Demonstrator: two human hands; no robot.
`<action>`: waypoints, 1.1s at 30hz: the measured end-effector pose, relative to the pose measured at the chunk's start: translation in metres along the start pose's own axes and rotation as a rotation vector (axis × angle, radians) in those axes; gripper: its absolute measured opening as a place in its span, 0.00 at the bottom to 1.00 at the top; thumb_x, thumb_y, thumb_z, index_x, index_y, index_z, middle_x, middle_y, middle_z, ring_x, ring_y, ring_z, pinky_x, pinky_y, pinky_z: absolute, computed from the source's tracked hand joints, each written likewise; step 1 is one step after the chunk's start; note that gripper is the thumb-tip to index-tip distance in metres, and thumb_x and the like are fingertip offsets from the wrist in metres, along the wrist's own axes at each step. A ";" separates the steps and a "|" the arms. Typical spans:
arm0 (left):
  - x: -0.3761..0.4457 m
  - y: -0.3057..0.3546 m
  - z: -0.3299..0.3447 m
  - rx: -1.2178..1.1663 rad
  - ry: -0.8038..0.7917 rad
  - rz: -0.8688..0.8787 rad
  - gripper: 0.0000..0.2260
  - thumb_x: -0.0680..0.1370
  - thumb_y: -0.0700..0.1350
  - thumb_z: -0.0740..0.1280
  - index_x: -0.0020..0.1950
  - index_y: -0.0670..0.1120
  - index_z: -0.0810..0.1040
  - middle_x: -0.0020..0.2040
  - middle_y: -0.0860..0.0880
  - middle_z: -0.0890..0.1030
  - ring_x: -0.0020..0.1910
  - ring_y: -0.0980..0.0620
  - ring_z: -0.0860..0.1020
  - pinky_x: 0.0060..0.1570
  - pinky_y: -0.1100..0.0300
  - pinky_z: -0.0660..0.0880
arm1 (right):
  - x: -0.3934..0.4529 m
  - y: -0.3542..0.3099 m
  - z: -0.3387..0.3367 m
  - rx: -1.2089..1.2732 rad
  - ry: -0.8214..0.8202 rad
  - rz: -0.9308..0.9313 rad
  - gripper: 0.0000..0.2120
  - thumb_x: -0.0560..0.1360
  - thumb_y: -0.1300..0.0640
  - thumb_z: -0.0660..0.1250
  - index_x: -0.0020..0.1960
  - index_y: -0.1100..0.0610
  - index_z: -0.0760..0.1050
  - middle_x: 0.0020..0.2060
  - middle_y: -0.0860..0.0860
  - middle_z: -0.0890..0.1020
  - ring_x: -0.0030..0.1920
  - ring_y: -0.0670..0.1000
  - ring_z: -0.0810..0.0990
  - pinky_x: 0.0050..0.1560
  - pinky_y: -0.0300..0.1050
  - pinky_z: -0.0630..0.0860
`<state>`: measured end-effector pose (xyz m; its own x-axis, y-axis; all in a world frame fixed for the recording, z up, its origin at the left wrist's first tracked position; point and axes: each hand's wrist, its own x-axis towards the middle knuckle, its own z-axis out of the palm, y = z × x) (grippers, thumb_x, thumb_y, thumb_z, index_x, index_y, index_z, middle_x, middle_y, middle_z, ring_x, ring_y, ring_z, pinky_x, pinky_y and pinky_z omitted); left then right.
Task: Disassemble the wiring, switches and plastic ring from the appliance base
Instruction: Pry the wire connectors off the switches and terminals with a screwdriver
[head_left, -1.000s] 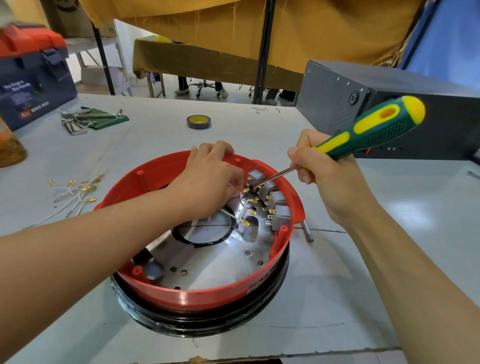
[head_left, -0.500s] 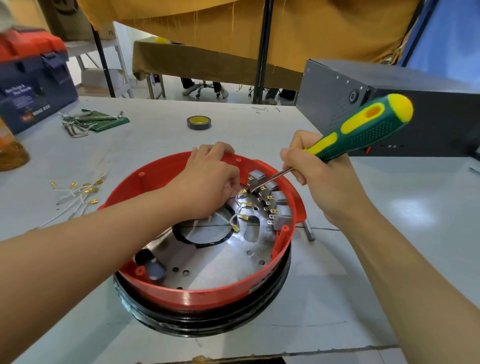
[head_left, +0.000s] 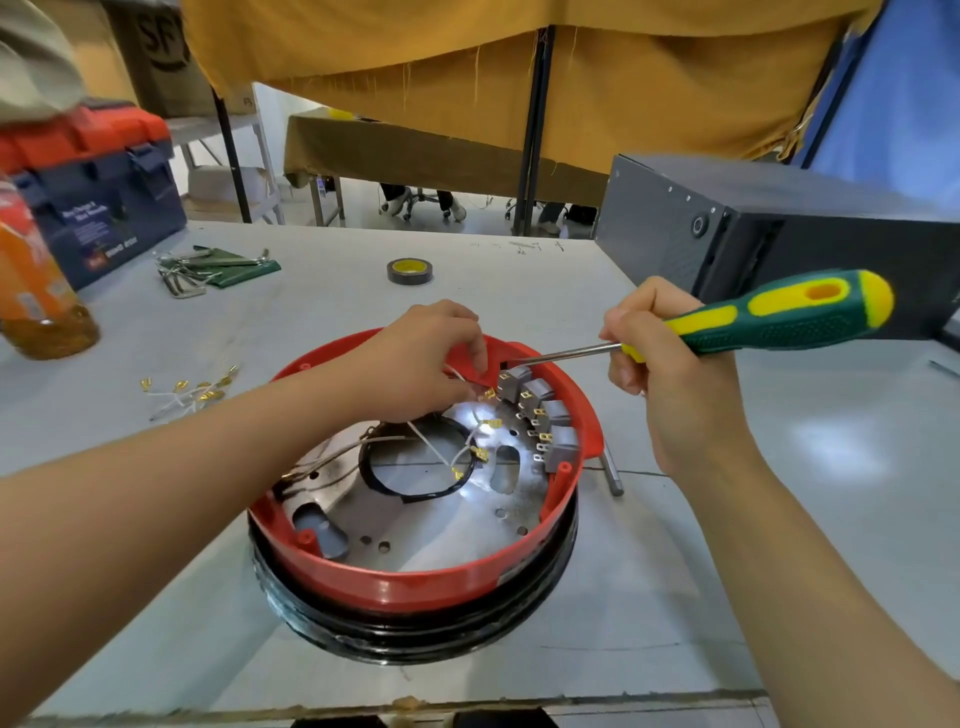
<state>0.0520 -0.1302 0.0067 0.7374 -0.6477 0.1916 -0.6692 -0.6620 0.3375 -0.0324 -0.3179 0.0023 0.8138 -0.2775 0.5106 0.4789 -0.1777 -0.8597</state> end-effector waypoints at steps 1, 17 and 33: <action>0.000 0.002 -0.003 0.003 -0.022 -0.001 0.06 0.73 0.47 0.72 0.46 0.54 0.76 0.68 0.50 0.69 0.63 0.51 0.69 0.57 0.64 0.61 | -0.001 0.000 0.002 -0.013 0.004 -0.001 0.09 0.65 0.52 0.65 0.28 0.50 0.68 0.23 0.47 0.67 0.25 0.47 0.63 0.26 0.37 0.62; -0.067 -0.038 -0.035 0.233 0.136 -0.387 0.18 0.75 0.38 0.63 0.65 0.46 0.74 0.60 0.44 0.75 0.59 0.45 0.73 0.58 0.56 0.68 | -0.021 -0.006 0.024 -0.032 -0.056 0.038 0.10 0.70 0.52 0.66 0.31 0.51 0.69 0.22 0.47 0.71 0.25 0.46 0.70 0.27 0.34 0.68; -0.025 -0.052 -0.031 -0.039 0.064 -0.242 0.20 0.75 0.32 0.62 0.59 0.52 0.80 0.55 0.51 0.81 0.50 0.54 0.78 0.52 0.64 0.69 | -0.007 -0.013 0.023 0.006 -0.290 0.017 0.10 0.70 0.54 0.69 0.32 0.55 0.73 0.25 0.51 0.76 0.28 0.48 0.73 0.33 0.35 0.72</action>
<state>0.0714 -0.0676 0.0129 0.8807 -0.4463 0.1585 -0.4695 -0.7787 0.4161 -0.0368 -0.2924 0.0095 0.8813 0.0014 0.4726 0.4659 -0.1697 -0.8684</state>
